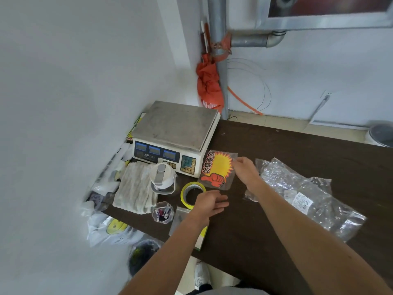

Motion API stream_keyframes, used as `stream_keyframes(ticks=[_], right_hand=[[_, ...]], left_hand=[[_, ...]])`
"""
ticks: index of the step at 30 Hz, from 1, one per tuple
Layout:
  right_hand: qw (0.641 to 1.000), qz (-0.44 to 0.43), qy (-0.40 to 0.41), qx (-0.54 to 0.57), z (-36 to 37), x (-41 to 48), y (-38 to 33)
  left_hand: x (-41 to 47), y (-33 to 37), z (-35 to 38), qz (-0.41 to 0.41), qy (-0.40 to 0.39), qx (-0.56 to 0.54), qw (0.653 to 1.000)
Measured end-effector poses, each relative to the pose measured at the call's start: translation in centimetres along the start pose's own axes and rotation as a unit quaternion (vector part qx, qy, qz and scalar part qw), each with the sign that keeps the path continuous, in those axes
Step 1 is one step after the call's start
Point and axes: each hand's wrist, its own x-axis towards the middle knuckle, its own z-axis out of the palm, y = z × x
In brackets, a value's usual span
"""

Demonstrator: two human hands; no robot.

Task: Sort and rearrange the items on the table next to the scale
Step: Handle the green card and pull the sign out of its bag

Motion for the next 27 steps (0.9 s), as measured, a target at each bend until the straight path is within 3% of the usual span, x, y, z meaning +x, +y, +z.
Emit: stream_keyframes(ticks=[6,13,21,24,27], right_hand=[[0.998,-0.033,0.056,0.007,-3.0,-1.5,-0.6],[0.991,0.001,0.130,0.021,-8.2,-3.0,2.7],[0.971,0.063,0.232,0.015,-11.8,-6.4,8.0],[0.969,0.104,0.225,-0.010,-12.9,-7.4,10.3],[0.965,0.139,0.222,0.006,-13.6,-7.8,12.6]], left_hand=[[0.2,1.4,1.3,0.028,-0.028,0.045,0.998],[0.7,0.8,3.0,0.091,-0.051,0.143,0.984],[0.2,0.6,5.2,0.174,-0.091,0.206,0.959],[0.7,0.5,5.0,0.207,-0.090,0.283,0.932],[0.9,0.5,4.5,0.189,-0.105,0.312,0.925]])
